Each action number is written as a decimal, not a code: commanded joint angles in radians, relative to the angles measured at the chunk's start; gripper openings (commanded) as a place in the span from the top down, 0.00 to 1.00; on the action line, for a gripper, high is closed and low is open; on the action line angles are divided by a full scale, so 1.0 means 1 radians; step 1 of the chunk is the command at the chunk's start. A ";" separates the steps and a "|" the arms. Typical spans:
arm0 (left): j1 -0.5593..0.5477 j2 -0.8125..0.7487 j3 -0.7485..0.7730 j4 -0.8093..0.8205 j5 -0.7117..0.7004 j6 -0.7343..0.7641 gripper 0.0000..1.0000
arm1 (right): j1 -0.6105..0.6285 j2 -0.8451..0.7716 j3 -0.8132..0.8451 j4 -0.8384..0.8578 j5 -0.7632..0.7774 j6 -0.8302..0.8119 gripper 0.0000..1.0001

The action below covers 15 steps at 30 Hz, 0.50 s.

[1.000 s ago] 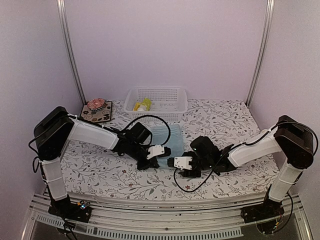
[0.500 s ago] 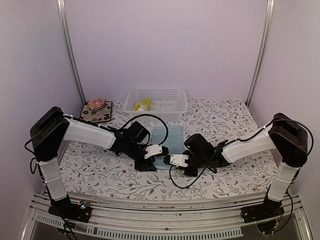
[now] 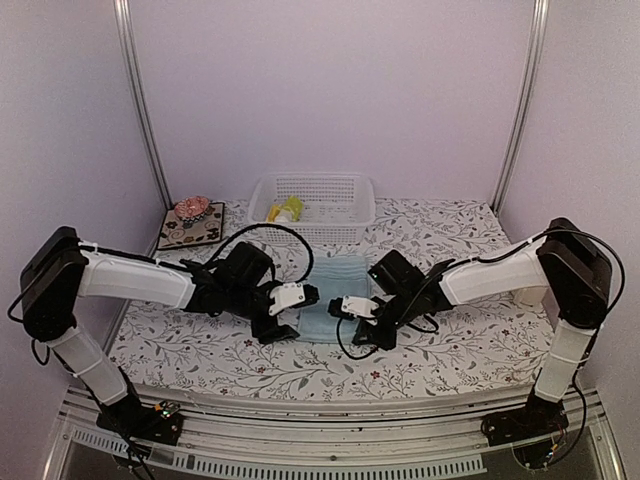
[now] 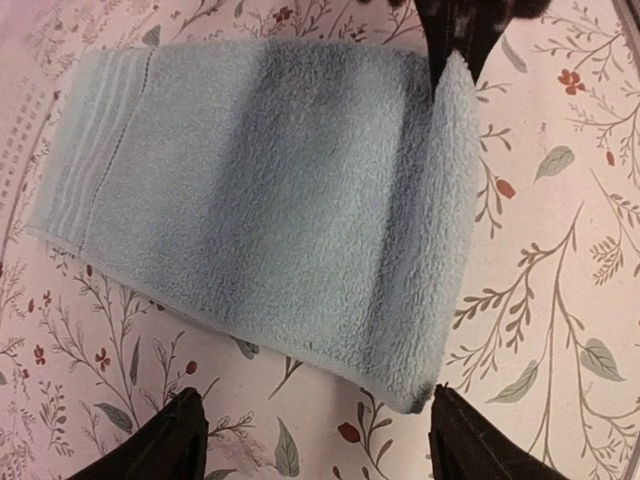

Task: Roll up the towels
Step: Roll the towel at the center of the board.

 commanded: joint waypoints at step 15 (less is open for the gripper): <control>-0.081 -0.012 -0.083 0.240 -0.134 0.060 0.24 | -0.154 0.196 0.171 -0.246 -0.327 0.173 0.94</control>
